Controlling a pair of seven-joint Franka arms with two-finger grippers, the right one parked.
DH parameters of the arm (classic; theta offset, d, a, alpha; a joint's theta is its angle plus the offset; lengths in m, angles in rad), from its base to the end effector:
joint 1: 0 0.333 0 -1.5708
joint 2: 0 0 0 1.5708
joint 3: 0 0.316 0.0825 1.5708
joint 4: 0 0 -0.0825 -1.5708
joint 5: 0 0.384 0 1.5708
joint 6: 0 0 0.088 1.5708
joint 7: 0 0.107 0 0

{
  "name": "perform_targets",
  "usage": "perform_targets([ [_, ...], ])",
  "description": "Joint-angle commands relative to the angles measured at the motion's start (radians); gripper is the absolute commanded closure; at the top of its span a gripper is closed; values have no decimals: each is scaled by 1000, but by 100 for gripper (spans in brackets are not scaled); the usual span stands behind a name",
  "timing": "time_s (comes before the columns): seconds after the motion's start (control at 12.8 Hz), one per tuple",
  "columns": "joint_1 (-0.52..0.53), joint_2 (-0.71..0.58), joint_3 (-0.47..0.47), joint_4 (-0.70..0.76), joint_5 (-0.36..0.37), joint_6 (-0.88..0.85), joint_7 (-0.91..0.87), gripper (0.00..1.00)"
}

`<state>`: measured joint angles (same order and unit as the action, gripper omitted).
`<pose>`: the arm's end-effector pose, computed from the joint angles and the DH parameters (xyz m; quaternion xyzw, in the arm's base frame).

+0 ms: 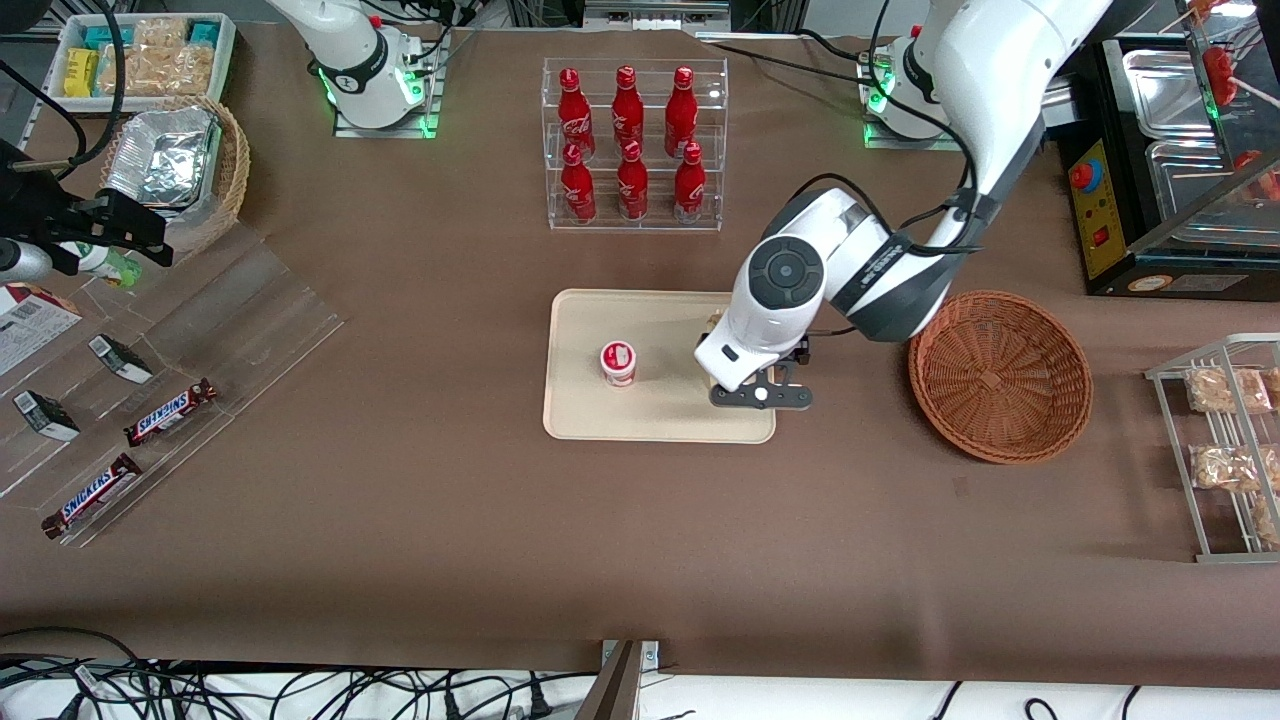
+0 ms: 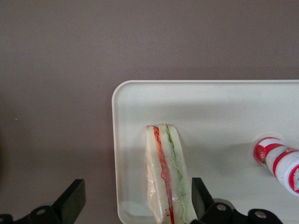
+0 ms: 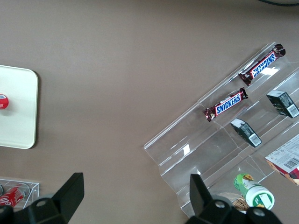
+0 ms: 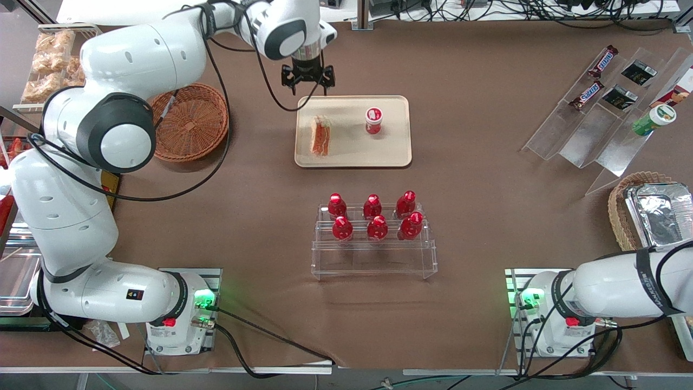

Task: Place sandwich from basket to tray
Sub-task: 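Lower the sandwich onto the tray and open the left gripper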

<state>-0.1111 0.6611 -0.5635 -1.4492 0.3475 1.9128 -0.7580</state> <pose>0.6020 -0.3581 0.3338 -0.9988 -0.0157 0.0403 0.0233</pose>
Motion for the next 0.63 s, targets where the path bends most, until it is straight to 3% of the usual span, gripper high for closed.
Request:
perform_targets([
  [0.0,40,-55,2,21,-10,-86,-52,0],
  [0.55,177,-184,-9,21,-24,-187,-43,0],
])
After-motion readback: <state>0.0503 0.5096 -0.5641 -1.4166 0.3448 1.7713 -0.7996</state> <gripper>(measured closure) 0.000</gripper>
